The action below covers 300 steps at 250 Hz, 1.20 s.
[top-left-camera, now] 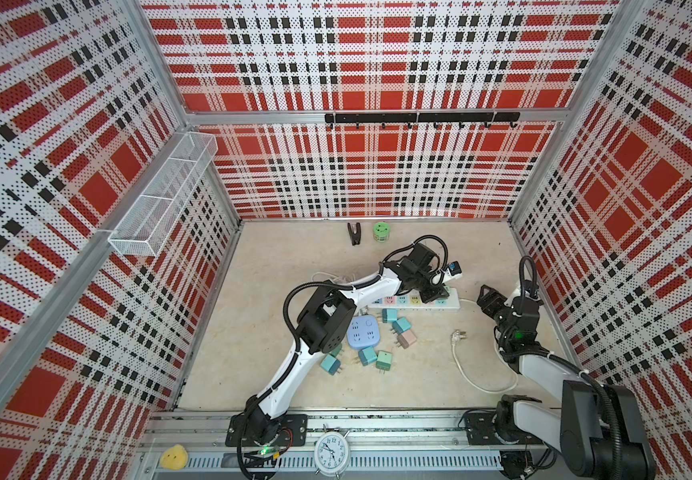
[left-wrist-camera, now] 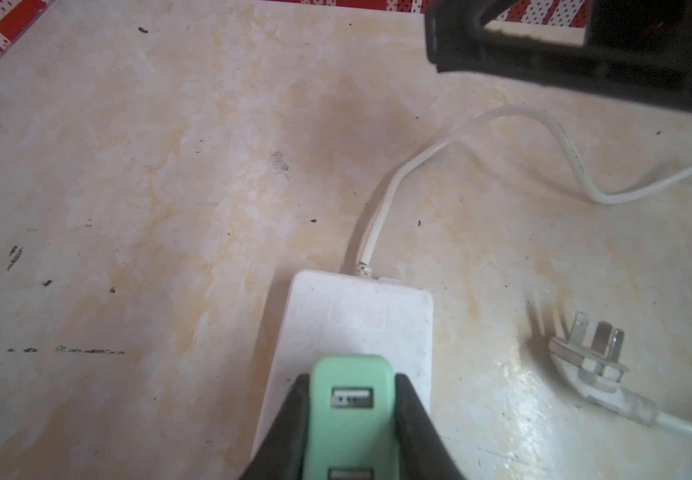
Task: Insert the plug
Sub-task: 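Align the mint adapter above the end socket with the left gripper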
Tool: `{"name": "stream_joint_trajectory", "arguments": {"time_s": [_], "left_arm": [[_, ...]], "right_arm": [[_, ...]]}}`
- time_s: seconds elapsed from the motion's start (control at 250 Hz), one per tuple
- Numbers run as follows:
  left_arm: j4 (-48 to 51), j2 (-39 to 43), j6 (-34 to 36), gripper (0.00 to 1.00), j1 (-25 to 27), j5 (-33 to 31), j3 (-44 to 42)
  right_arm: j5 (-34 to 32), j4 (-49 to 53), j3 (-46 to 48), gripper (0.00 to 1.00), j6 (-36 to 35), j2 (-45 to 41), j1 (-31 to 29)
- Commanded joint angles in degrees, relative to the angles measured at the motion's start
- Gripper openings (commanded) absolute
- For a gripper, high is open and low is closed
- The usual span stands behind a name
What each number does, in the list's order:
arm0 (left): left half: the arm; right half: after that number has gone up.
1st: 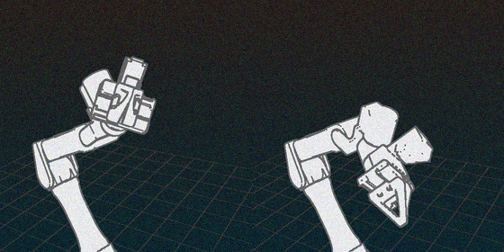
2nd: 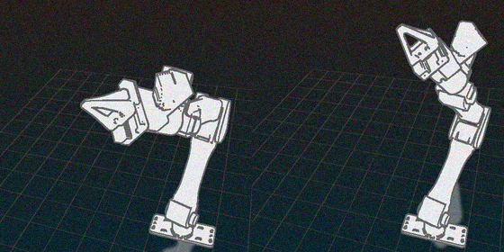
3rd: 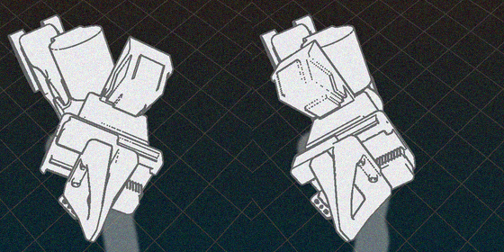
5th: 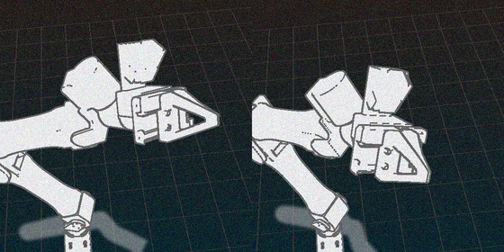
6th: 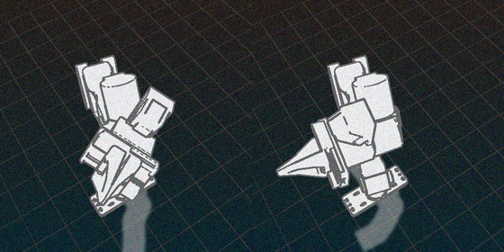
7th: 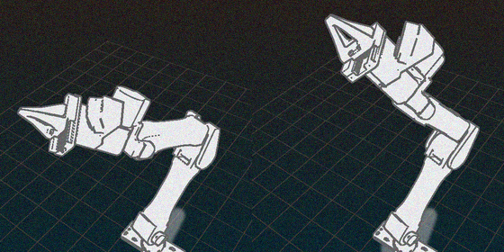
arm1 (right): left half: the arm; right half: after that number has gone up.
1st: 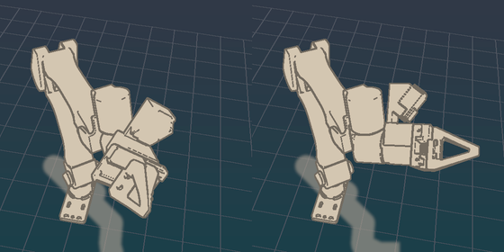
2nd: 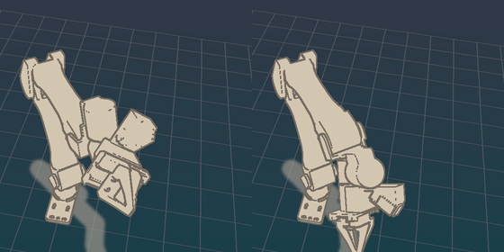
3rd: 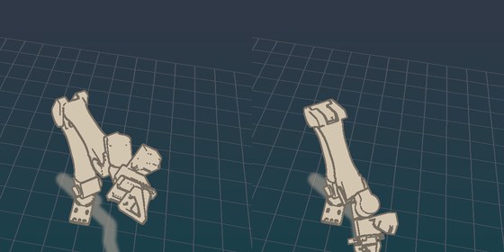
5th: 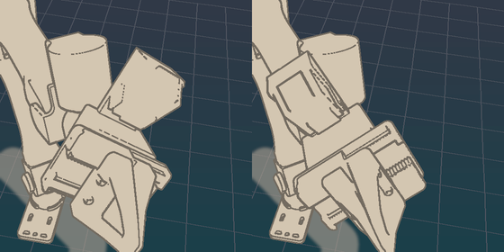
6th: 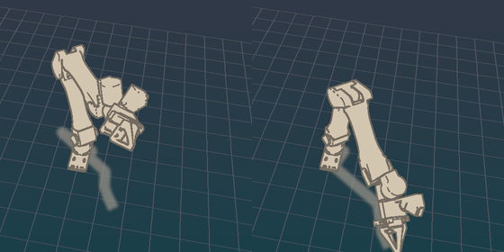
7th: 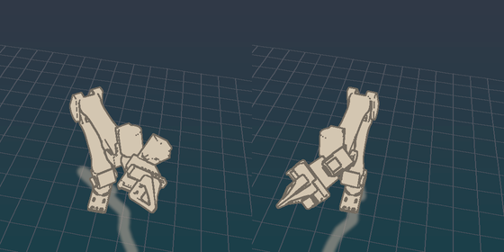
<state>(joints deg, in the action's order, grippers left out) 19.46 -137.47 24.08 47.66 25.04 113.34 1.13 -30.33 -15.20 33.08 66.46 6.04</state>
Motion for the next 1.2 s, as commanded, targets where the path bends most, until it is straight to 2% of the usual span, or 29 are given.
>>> {"name": "stream_joint_trajectory", "arguments": {"time_s": [0.0,0.112,0.276,0.42,0.732,0.948,1.197], "left_arm": [[4.1,-2.5,-4.5,0.0,-1.1,-3.2,3.7],[3.2,-1.4,-5.3,0.0,-2.5,-5.3,1.6],[-1.2,2.4,-2.3,0.0,-1.3,-6.5,-5.5],[0.5,2.4,0.5,0.0,-1.3,-8.6,-5.7],[6.1,3.6,12.5,0.0,-0.5,-8.5,-8.8],[13.6,0.4,13.1,0.0,-2.5,-6.6,-3.0],[21.0,-3.4,14.8,0.0,-2.7,-6.6,3.3]], "right_arm": [[0.5,-3.1,0.7,0.76,0.6,-1.0,0.0],[0.5,-3.1,0.6,0.76,0.7,-0.8,0.1],[0.5,-3.2,0.7,0.76,0.6,-0.9,0.1],[0.3,-3.2,0.9,0.76,0.7,-1.2,0.1],[0.6,-3.3,0.7,0.76,0.7,-1.0,0.1],[0.5,-3.2,0.7,0.76,0.7,-0.9,0.1],[0.6,-3.4,1.0,0.76,0.6,-1.2,0.1]]}}
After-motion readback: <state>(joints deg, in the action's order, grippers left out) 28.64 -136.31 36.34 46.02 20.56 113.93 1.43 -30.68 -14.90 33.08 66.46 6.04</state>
